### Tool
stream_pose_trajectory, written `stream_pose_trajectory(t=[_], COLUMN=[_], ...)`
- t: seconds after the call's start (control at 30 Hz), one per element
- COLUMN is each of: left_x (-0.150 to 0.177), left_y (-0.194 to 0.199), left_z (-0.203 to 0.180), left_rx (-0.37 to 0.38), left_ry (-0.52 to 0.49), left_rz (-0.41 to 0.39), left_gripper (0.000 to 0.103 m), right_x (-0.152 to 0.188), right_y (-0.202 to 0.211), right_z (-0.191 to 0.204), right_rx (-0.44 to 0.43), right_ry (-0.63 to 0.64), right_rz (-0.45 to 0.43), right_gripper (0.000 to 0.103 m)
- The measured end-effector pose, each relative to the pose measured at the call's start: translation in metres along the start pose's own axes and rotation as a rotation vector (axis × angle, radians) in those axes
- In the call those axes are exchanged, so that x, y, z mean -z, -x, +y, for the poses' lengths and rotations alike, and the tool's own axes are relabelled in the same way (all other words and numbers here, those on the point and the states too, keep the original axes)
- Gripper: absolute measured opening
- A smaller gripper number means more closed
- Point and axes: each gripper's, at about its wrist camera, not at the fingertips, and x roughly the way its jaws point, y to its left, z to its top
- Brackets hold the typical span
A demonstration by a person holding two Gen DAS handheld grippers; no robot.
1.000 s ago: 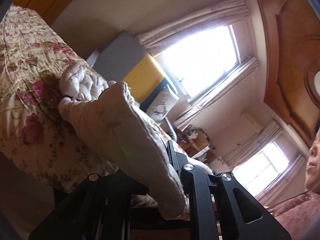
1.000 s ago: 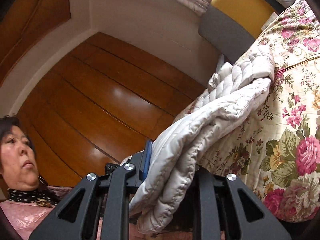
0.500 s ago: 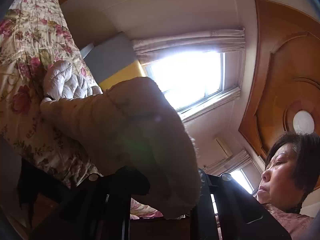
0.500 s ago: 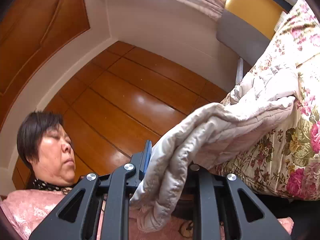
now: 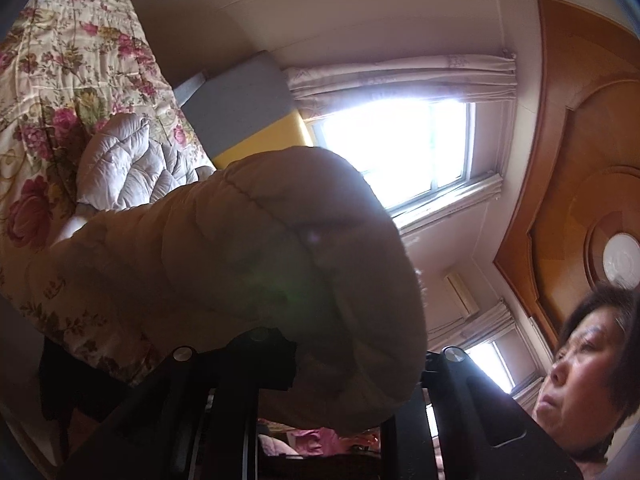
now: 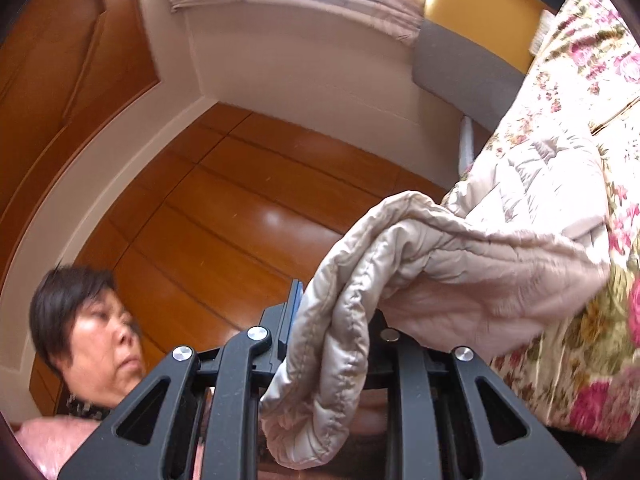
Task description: Fold large clothes
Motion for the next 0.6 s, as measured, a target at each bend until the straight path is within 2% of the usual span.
stream_pose_trajectory(t=[0.17,0.33,0.43,0.53,0.6], left_x=[-0.028,-0.050,-0.062,-0.070,-0.073], left_y=[-0.036,-0.065,-0.083,-0.100,-0.111], left_z=[0.012,0.029,0.043,0.057,0.064], left_rx=[-0.105,-0.179,-0.253,-0.333,-0.389], left_ry=[-0.028,-0.043,-0.049,-0.059,-0.071], left_rz=[0.026,0.029,0.009,-0.004,-0.019], left_gripper=[0.015,0.024,0.027,0.040,0.052], right_x=[-0.029,-0.050,-0.063,-0.075,-0.080], right_y=[-0.020,-0.039,-0.048,-0.057,-0.062], right_z=[-0.026,-0.056,-0.074,-0.090,-0.102], right_rx=[0.035,0.092,0.133,0.203,0.261], right_ry=[-0.047,-0.086,-0.115,-0.133,-0.142], right_rz=[-0.045,-0.075,-0.089,-0.105,-0.118], right_gripper=[0.022,0.024,0.025,0.027,0.032])
